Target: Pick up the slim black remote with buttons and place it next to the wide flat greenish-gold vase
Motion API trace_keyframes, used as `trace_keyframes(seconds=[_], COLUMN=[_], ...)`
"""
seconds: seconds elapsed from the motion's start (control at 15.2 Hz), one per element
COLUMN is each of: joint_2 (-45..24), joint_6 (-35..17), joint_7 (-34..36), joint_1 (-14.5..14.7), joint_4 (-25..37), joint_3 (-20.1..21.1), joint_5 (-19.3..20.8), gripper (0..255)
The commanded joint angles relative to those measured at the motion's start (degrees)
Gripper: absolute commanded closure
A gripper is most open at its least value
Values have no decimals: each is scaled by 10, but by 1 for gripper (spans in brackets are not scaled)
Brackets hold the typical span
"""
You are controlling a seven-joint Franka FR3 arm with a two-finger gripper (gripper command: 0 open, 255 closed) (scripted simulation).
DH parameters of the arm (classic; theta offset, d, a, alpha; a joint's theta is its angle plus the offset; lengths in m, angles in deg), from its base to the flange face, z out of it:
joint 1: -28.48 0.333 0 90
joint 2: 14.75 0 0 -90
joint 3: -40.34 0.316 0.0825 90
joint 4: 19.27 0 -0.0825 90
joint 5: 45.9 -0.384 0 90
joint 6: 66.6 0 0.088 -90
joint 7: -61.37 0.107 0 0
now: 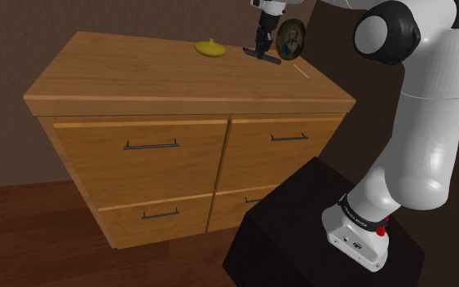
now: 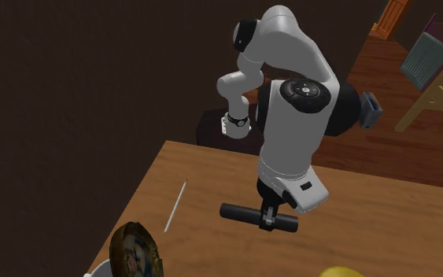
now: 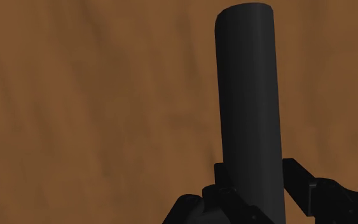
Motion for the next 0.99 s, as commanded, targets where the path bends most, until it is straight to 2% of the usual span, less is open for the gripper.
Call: trace_keyframes(seconds=[0.0, 0.4, 0.92], joint_2=[0, -5, -5], joint_6=[-17, -65, -65], joint_7=[-1, -6, -6], joint_1=[2, 7, 7], joint_4=[-17, -61, -61], joint_3=[1, 4, 4], joint_5=[-1, -6, -6], gripper=[255, 255, 255])
